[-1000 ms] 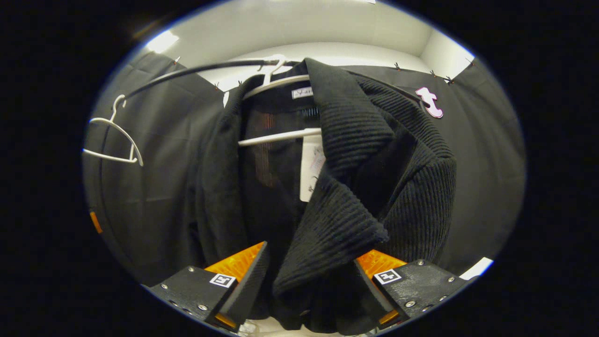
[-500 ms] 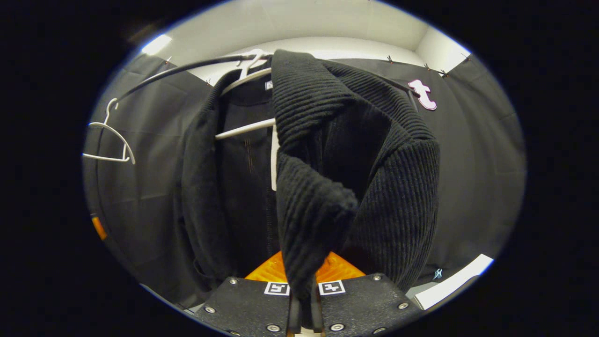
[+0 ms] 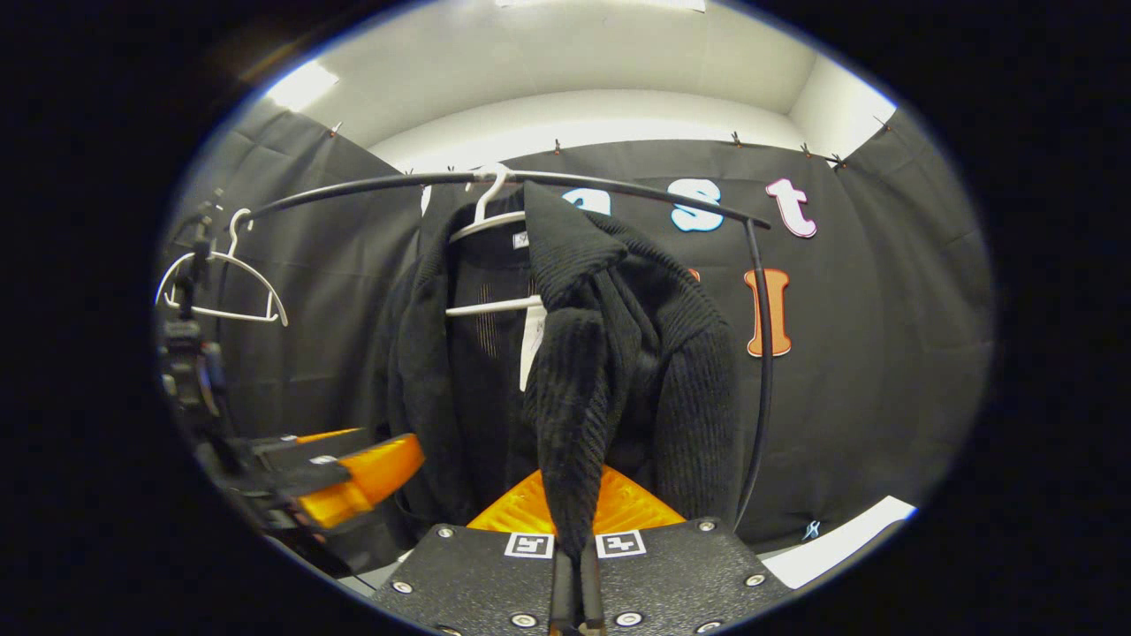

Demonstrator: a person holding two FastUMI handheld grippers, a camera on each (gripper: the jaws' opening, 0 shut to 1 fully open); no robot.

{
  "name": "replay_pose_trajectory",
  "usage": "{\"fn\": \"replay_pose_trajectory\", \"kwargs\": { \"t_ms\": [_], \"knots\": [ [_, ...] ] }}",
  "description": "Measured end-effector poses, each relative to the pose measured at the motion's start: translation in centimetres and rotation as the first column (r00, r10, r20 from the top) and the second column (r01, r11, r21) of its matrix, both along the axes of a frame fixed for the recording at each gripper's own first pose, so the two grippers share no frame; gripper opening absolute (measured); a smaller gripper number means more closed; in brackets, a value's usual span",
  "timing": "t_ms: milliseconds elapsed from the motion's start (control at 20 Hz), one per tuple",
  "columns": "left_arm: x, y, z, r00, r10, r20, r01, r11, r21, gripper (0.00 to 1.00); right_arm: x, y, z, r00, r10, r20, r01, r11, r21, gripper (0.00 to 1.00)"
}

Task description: Grasp the clothes on the hanger with both hands and then place them into the laundry hamper below.

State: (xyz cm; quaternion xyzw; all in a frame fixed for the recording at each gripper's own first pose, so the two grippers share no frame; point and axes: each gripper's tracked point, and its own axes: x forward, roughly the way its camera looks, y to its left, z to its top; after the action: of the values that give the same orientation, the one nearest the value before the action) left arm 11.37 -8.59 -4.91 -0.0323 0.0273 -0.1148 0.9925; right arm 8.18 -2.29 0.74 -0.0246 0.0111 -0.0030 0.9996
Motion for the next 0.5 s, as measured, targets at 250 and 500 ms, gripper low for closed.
{"fn": "replay_pose_trajectory", "kwargs": {
  "t_ms": [250, 500],
  "knots": [
    [5.9, -0.5, -2.5, 0.994, 0.105, 0.017, -0.106, 0.992, 0.065, 0.92, -0.2, 1.0, 0.3, 1.000, 0.018, -0.005, -0.018, 1.000, 0.000, 0.03],
    [8.2, -0.1, -3.3, 0.993, 0.120, 0.008, -0.121, 0.991, 0.062, 0.95, -0.5, 1.6, 0.2, 0.999, 0.040, -0.016, -0.040, 0.999, -0.012, 0.03]
  ]
}}
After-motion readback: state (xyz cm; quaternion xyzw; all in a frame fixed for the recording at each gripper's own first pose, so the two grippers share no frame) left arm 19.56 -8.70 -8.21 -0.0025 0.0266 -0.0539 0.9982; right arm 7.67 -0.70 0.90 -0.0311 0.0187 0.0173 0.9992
